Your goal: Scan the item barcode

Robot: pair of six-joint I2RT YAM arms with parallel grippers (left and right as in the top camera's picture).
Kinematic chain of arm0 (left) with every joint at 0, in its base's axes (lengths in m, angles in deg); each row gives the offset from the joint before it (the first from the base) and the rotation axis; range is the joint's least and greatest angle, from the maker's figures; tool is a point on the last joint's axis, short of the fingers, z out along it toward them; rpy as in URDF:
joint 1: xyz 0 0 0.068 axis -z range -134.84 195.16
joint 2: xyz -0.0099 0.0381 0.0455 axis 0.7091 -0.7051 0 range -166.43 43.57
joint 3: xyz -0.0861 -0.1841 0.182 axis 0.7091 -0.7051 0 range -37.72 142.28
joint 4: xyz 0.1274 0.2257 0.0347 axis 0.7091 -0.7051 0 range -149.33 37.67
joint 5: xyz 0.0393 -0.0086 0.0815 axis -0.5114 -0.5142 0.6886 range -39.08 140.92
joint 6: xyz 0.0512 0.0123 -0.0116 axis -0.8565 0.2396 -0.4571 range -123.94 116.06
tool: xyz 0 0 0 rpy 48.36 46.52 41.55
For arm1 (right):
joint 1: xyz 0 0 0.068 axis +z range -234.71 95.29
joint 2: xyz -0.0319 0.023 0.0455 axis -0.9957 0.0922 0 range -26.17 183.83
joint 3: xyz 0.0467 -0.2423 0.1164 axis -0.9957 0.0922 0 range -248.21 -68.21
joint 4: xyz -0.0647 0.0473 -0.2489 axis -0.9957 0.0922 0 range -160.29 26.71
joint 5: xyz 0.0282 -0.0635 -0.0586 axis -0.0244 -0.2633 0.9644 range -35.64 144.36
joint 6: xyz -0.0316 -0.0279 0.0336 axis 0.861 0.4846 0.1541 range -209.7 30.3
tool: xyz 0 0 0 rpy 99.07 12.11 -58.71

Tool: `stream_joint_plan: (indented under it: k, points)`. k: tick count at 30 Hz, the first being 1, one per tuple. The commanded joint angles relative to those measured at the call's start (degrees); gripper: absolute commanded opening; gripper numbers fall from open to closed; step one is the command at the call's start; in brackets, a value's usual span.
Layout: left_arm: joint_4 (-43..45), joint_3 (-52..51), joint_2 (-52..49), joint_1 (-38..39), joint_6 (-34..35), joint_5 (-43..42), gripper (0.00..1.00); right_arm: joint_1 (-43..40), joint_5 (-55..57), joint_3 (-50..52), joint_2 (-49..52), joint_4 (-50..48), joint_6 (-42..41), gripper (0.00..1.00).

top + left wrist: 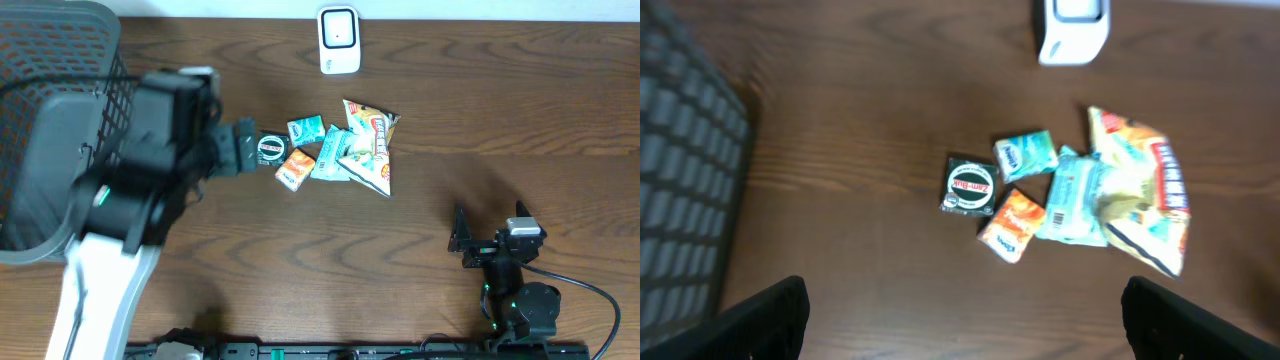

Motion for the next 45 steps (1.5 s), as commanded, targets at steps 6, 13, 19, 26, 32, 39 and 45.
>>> stream_joint_plan:
  k: [6,13,19,26,32,39,45]
  points:
    - [-5.03,0.59,15.32,-0.20,0.92,0.09,0.98,-0.24,0.26,0.04,-0.09,0.28,-0.57,0.99]
    - [-8.94,0.59,21.11,-0.20,0.90,0.11,0.98,-0.24,0.28,0.04,-0.09,0.31,-0.57,0.99]
    - [-14.86,0.59,21.22,-0.20,0.90,0.09,0.98,-0.24,0.28,0.04,-0.09,0.28,-0.57,0.99]
    - [-17.70,0.59,21.22,-0.20,0.92,0.09,0.98,-0.24,0.28,0.04,-0.09,0.28,-0.55,0.99]
    - [-17.68,0.59,21.22,-0.20,0.92,0.09,0.98,-0.24,1.49,0.04,-0.09,0.31,0.02,0.99]
    - [-17.68,0.59,21.22,-0.20,0.92,0.09,0.98,-0.24,1.99,0.04,-0.09,0.26,2.69,0.99]
    - [-17.68,0.59,21.22,-0.20,0.92,0.09,0.98,-0.22,-9.90,0.04,-0.09,-4.48,-10.93,0.99]
